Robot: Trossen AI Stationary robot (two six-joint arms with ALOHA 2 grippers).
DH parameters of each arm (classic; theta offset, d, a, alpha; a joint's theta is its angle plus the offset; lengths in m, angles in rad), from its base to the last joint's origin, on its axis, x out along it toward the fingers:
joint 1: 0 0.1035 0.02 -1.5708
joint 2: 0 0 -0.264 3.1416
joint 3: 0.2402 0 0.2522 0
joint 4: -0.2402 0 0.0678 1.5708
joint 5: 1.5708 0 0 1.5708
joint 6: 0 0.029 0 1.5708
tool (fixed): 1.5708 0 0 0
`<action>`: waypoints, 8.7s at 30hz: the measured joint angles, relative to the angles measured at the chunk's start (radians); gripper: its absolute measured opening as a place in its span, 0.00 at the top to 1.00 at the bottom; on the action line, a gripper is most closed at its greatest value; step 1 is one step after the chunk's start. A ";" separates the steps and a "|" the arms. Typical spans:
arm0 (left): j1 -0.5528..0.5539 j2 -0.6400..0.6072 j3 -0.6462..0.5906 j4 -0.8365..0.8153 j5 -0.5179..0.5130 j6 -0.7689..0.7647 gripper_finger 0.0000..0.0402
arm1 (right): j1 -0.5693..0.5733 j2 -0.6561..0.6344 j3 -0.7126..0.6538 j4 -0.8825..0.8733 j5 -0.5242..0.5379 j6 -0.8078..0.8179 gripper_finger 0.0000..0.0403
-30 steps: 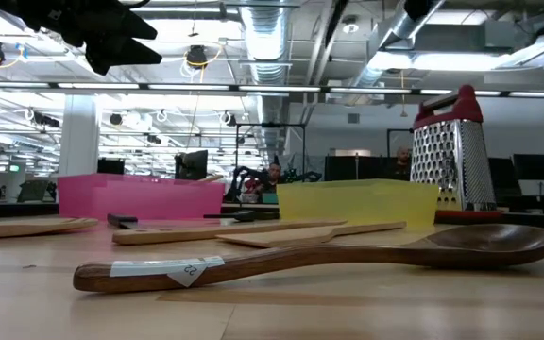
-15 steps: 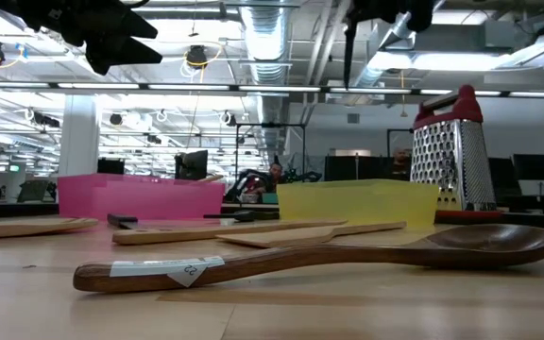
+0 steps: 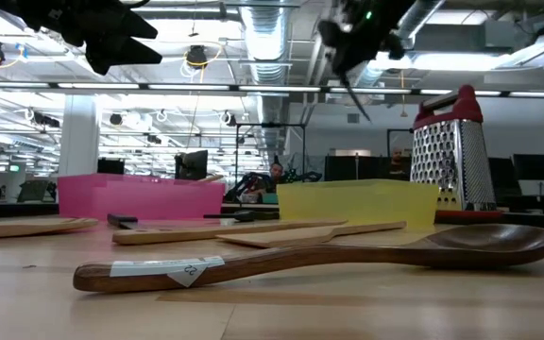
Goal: Pick & Place Kitchen Items
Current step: Put the right black knife into the yellow bin, then put the wooden serving fork into the blue bin
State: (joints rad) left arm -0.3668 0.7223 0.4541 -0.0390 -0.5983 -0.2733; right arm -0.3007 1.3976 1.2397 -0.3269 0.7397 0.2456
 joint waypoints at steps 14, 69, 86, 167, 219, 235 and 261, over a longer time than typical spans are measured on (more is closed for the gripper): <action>0.000 0.000 0.000 -0.005 0.000 0.006 0.43 | -0.142 0.324 0.020 -0.085 -0.301 -0.006 0.83; 0.000 0.000 -0.001 -0.005 0.000 0.007 0.43 | -0.180 0.571 0.164 -0.307 -0.285 -0.069 0.81; 0.000 0.000 -0.001 -0.005 0.000 0.015 0.43 | -0.126 0.571 0.164 -0.312 -0.247 -0.215 0.81; -0.002 0.258 -0.002 -0.052 0.215 -0.117 0.43 | 0.241 0.014 0.035 -0.373 -0.551 0.171 0.41; -0.359 0.343 0.353 -0.409 0.509 -1.309 0.44 | 0.426 0.252 0.035 -0.324 -0.529 0.242 0.41; -0.243 0.384 0.477 -0.179 0.616 -1.045 0.49 | 0.426 0.252 0.035 -0.326 -0.559 0.241 0.41; -0.217 0.535 0.476 -0.760 0.550 -1.047 0.49 | 0.424 0.251 0.035 -0.328 -0.590 0.215 0.41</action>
State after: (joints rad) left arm -0.5838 1.2575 0.9306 -0.7994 -0.0482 -1.3205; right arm 0.1234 1.6489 1.2743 -0.6548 0.1501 0.4610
